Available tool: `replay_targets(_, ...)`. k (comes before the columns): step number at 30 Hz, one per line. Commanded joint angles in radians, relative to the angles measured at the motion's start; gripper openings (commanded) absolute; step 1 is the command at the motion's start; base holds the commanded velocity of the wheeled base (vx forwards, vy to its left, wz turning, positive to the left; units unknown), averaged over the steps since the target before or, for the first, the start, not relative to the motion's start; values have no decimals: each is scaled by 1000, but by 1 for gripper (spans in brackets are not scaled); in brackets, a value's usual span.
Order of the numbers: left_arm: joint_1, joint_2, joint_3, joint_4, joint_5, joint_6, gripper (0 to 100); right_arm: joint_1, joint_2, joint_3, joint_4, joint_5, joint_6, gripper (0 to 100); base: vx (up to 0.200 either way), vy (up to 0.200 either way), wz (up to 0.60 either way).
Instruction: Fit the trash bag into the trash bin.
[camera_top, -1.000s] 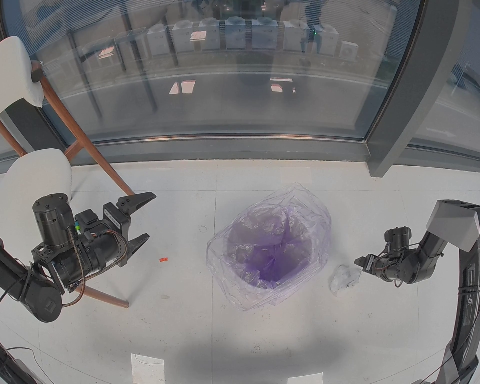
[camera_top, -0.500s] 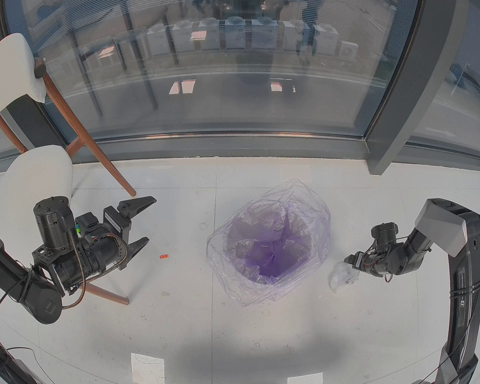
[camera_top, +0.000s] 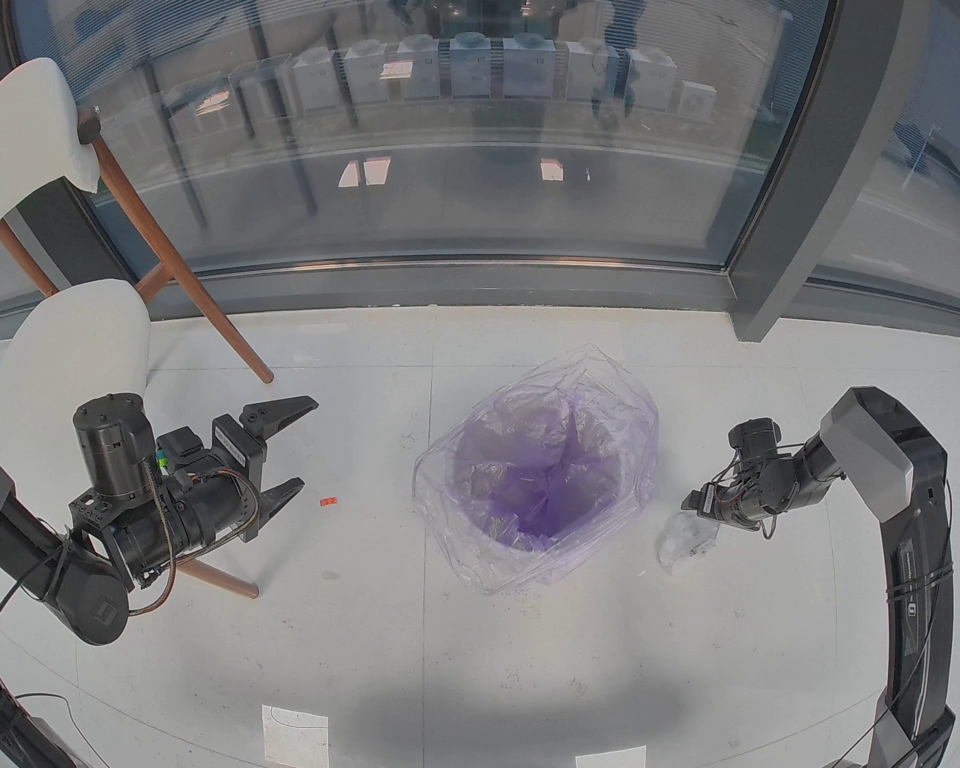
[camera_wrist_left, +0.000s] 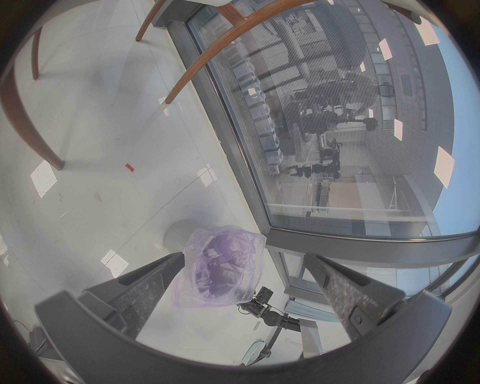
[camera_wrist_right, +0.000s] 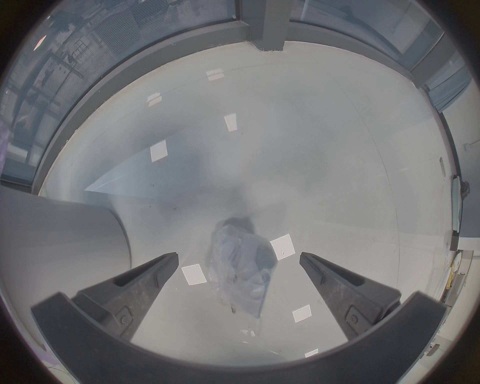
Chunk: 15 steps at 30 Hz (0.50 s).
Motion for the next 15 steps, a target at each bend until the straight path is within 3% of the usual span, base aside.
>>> replay_targets(1,-1,8,3,0,5,8,100,-2,50,-45,7,0,-1,100,0,0,0)
replay_targets(7,-1,14,-1,-4,9,9,100,2,160,-228,32,3,-18,100,0,0,0)
replay_targets(11,2,8,2,-3,16,9,100,5,244,-472,108,5,-16,100,0,0,0)
replay_targets(15,2,3,9,-1,22,8,100,5,286,-501,242,6,-13,100,0,0,0)
